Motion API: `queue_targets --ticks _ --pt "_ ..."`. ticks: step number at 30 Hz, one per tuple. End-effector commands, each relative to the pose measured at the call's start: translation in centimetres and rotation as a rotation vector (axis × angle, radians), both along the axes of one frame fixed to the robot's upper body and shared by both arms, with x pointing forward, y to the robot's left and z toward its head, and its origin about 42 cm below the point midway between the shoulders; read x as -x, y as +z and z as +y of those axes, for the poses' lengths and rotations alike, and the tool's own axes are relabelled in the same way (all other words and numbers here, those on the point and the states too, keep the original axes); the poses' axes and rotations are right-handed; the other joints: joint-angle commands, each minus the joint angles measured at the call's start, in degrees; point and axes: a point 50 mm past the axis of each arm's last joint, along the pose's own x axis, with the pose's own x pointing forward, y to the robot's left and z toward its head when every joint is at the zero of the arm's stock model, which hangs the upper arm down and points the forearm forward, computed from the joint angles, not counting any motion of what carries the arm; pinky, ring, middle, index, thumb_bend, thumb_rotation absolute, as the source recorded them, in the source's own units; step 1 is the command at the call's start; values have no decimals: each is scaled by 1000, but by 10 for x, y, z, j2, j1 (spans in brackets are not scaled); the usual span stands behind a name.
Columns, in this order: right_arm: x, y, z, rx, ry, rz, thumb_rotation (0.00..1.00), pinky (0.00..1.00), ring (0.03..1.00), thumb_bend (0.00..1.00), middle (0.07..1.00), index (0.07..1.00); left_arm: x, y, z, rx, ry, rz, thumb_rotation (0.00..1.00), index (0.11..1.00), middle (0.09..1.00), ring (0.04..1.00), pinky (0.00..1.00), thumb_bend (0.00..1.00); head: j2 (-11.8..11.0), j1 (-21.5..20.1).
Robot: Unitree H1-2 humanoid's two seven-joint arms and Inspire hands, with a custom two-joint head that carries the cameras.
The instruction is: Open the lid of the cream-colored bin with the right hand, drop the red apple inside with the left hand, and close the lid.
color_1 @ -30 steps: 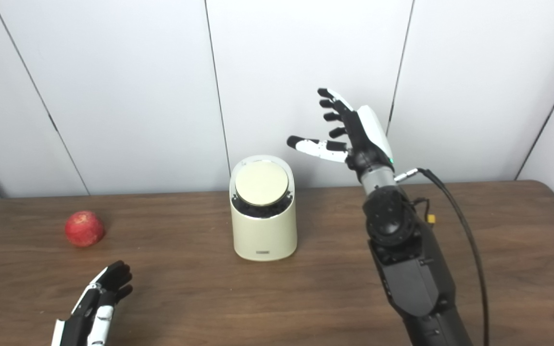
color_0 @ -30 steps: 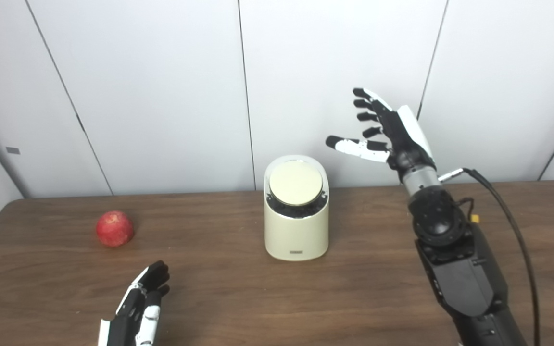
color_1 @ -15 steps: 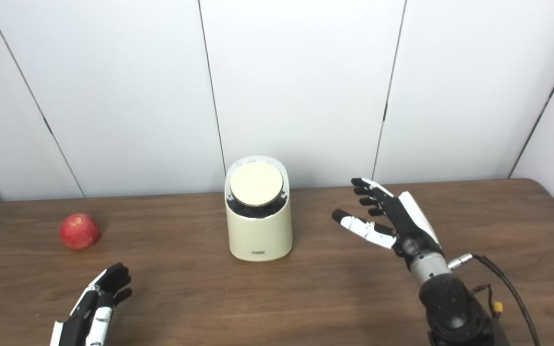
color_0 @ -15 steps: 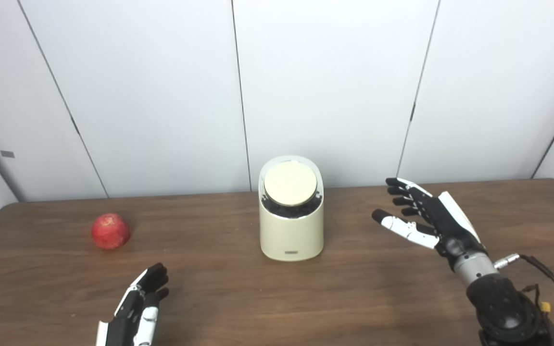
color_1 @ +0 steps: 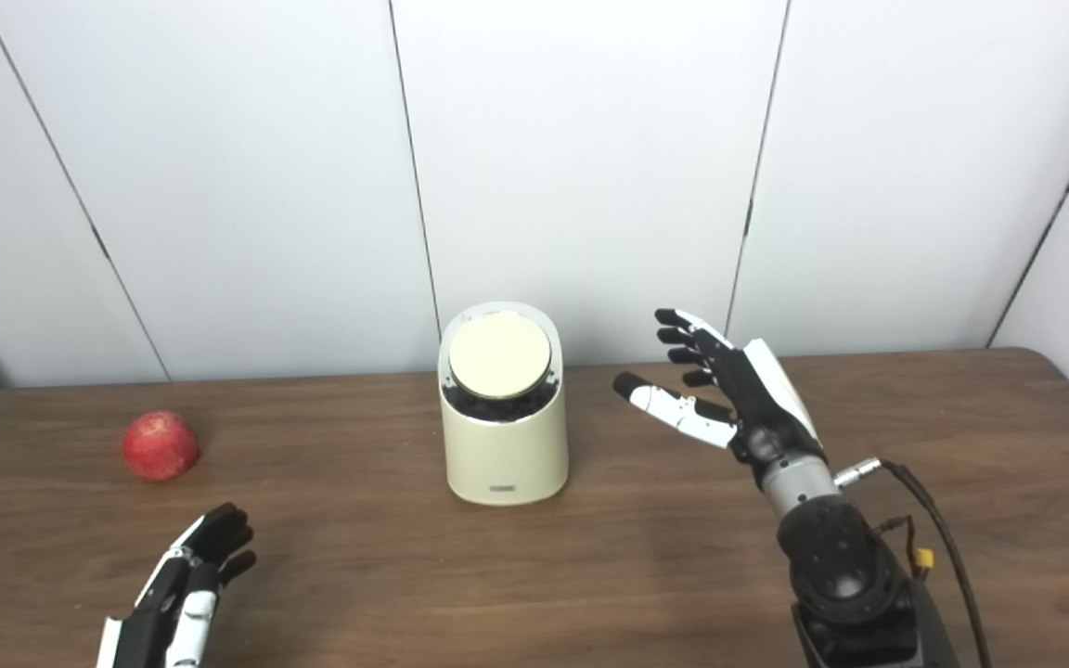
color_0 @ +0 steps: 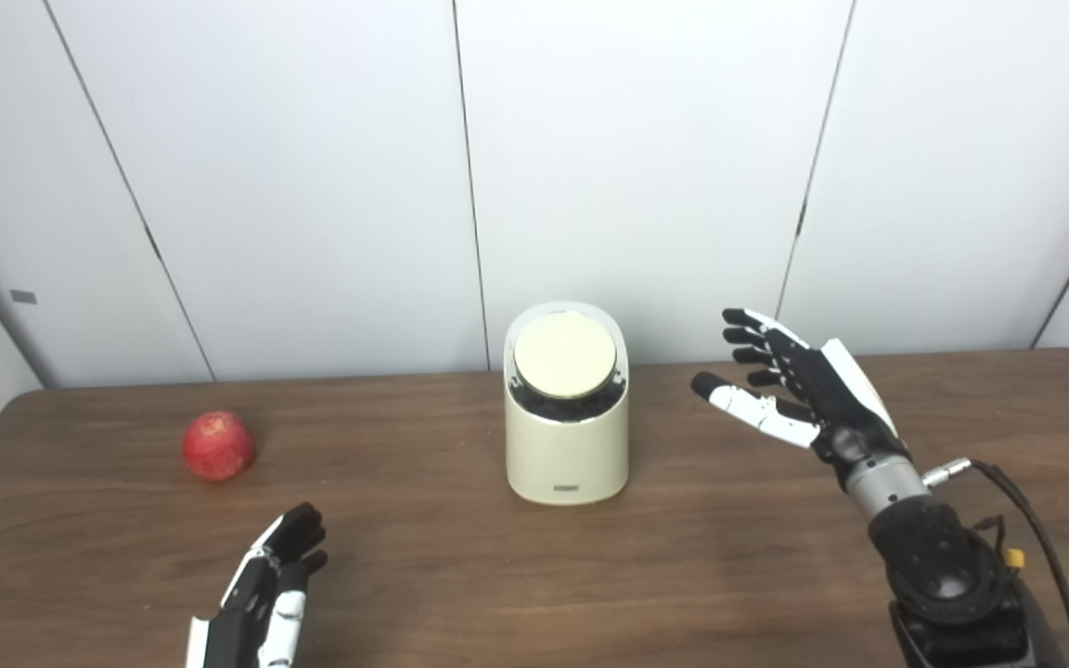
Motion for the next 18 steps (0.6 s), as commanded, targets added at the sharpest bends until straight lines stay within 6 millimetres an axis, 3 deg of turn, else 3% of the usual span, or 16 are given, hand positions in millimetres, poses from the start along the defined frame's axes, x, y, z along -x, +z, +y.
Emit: queue_targets --ticks 1,11,18 --pt "-5 25 6 -12 7 -99 591 757 825 599 847 881 13 -22 -1 11 9 72 688 847 855 855 827 494 1 0" --pt "-6 22 12 -11 11 -108 596 739 828 631 858 882 13 -21 0 2 4 71 700 844 851 852 822 486 6 -2" --pt "-16 23 28 2 37 -159 553 748 837 636 861 873 14 -20 1 -4 1 69 690 844 850 852 824 487 9 -2"
